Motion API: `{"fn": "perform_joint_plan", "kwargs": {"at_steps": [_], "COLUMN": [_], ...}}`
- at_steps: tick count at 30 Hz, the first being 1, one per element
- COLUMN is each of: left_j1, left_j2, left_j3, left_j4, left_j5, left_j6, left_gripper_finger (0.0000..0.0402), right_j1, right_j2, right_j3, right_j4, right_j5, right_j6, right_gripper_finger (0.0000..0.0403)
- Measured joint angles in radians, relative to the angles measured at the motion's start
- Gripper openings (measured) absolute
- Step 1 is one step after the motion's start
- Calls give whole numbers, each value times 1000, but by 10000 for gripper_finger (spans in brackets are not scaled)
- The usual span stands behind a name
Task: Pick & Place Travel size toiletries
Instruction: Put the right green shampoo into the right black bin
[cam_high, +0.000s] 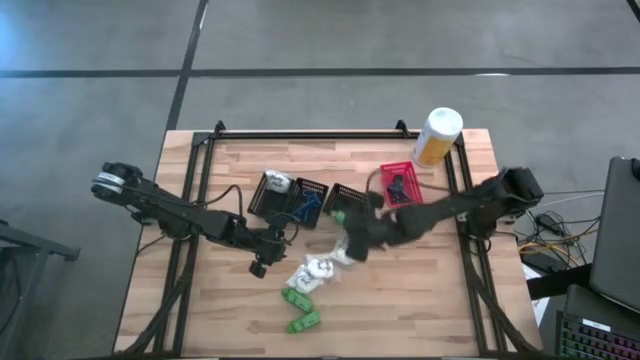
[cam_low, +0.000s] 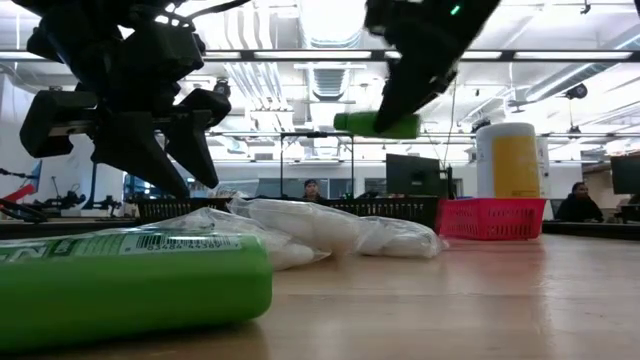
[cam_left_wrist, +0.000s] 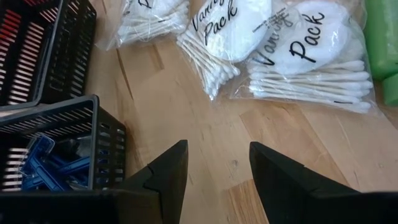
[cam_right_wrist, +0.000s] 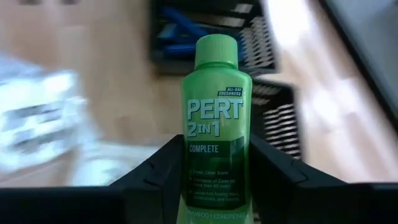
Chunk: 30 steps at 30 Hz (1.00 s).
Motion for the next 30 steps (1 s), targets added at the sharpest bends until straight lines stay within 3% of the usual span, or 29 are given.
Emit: {"fn": "perform_joint_plan", "kwargs": {"at_steps": [7, 22, 30], "left_j1": [0, 0, 0], "left_j2": [0, 0, 0], "left_j3": [0, 0, 0], "left_j4": [0, -1, -1], "left_j5": [0, 0, 0], "left_j6": [0, 0, 0], "left_gripper_finger": [177, 177, 177], "right_j1": [-177, -250, -258], "right_j2": [0, 3, 3], "right_j3": [-26, -133, -163], "right_j4": [3, 124, 140], "right_j5": [-131, -195, -188], "right_j6": [-71, -82, -53], "right_gripper_finger": [143, 148, 214]}}
